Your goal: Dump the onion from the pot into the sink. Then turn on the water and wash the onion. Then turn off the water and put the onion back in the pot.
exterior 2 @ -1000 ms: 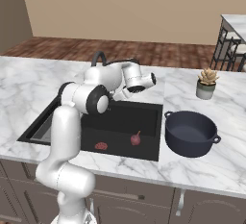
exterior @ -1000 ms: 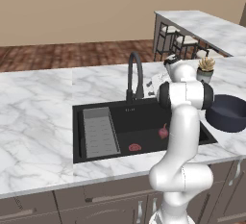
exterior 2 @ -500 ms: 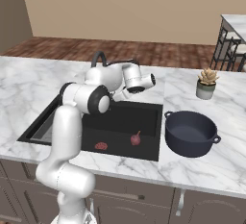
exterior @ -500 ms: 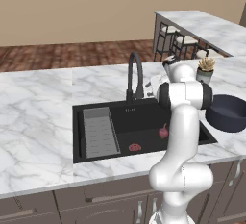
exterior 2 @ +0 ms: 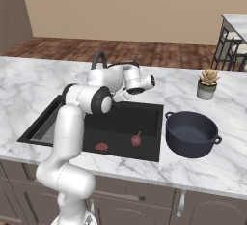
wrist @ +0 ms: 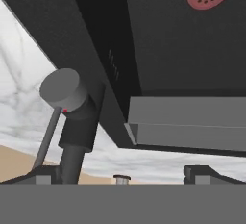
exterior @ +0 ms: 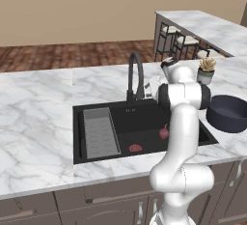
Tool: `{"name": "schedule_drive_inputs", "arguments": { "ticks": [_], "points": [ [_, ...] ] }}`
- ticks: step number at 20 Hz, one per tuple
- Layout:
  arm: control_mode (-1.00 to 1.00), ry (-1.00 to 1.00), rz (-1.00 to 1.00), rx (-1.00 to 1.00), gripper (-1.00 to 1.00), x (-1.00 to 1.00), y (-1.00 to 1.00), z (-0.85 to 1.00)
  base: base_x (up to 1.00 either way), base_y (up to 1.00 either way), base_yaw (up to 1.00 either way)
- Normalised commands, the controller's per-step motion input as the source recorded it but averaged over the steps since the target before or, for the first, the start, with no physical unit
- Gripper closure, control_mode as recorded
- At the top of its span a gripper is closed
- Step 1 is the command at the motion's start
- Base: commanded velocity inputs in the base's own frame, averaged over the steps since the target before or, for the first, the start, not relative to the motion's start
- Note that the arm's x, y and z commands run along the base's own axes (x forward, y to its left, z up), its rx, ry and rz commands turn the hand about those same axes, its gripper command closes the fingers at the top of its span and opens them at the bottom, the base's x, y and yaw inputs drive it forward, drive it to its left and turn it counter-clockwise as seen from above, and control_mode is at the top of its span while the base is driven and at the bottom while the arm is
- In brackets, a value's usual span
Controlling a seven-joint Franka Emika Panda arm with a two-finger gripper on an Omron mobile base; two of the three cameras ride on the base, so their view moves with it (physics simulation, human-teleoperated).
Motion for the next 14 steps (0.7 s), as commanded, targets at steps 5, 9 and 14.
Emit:
{"name": "schedule_drive_inputs", "arguments": {
  "ticks": [5,9,14],
  "points": [
    [-1.00,0.00,0.00,0.00,-1.00,0.26,0.00,-0.07,0.00,0.00,0.00],
    [-1.00,0.00,0.00,0.00,-1.00,0.16,0.00,-0.04,0.00,0.00,0.00],
    [-1.00,0.00,0.00,0.00,-1.00,0.00,0.00,-0.07,0.00,0.00,0.00]
  ]
}}
